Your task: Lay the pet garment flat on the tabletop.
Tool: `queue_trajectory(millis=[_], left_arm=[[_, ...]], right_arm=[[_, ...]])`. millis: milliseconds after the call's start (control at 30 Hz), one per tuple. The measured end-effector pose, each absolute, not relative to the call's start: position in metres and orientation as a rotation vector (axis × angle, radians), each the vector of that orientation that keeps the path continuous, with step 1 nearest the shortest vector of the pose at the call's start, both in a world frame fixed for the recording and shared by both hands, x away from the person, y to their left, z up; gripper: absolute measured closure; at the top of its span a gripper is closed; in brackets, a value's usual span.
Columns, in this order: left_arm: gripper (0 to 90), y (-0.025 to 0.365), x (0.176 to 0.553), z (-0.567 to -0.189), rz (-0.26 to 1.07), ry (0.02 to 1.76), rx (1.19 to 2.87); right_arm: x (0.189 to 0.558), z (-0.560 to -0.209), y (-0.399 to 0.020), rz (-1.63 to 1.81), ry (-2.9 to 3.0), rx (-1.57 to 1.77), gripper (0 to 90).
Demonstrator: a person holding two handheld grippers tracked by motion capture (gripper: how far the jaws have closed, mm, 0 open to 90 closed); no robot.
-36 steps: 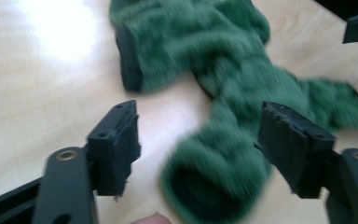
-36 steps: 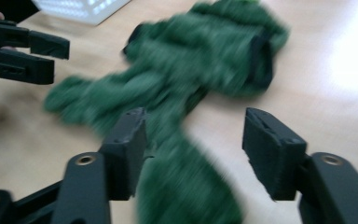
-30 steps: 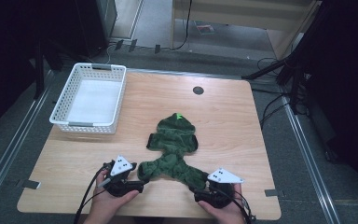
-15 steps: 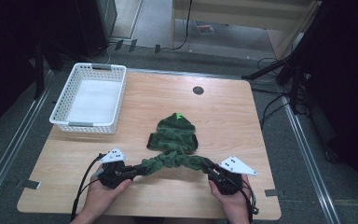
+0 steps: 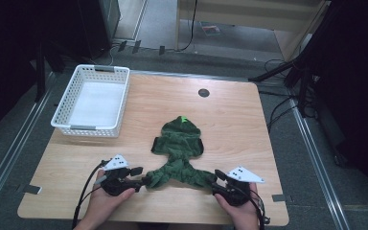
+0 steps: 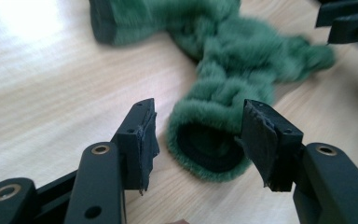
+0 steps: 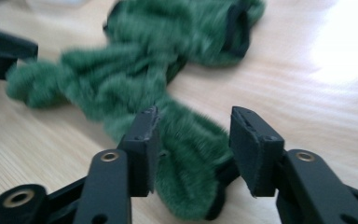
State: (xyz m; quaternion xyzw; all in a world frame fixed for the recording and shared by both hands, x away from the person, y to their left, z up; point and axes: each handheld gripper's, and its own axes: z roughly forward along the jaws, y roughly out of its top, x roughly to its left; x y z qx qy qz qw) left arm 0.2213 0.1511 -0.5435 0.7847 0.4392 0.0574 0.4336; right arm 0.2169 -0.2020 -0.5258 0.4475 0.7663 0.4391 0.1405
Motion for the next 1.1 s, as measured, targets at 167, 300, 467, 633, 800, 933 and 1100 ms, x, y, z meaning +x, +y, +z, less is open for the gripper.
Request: queue_trajectory(millis=[167, 300, 467, 633, 800, 933, 1100], left_arm=[[64.2, 0.136, 0.218, -0.548, 0.304, 1.081, 2.055], [75.4, 0.132, 0.215, -0.548, 0.417, 1.056, 2.107], [86.1, 0.134, 0.218, -0.547, 0.495, 1.059, 2.124], [85.2, 0.144, 0.224, -0.549, 0.507, 1.108, 2.082], [61.7, 0.155, 0.224, -0.55, 0.395, 1.101, 1.998], [40.4, 0.168, 0.223, -0.55, 0.4, 1.137, 1.923], [16.1, 0.186, 0.223, -0.544, 0.444, 1.201, 1.83]], right_arm=[[0.22, -0.536, -0.193, 1.144, 2.296, 1.292, 59.5], [0.221, -0.542, -0.195, 1.085, 2.304, 1.266, 65.1], [0.221, -0.541, -0.195, 1.054, 2.297, 1.253, 80.6], [0.22, -0.537, -0.197, 1.073, 2.264, 1.25, 83.1], [0.22, -0.537, -0.199, 1.126, 2.276, 1.26, 69.7], [0.221, -0.534, -0.206, 1.172, 2.222, 1.259, 51.4], [0.223, -0.53, -0.22, 1.206, 2.136, 1.321, 25.3]])
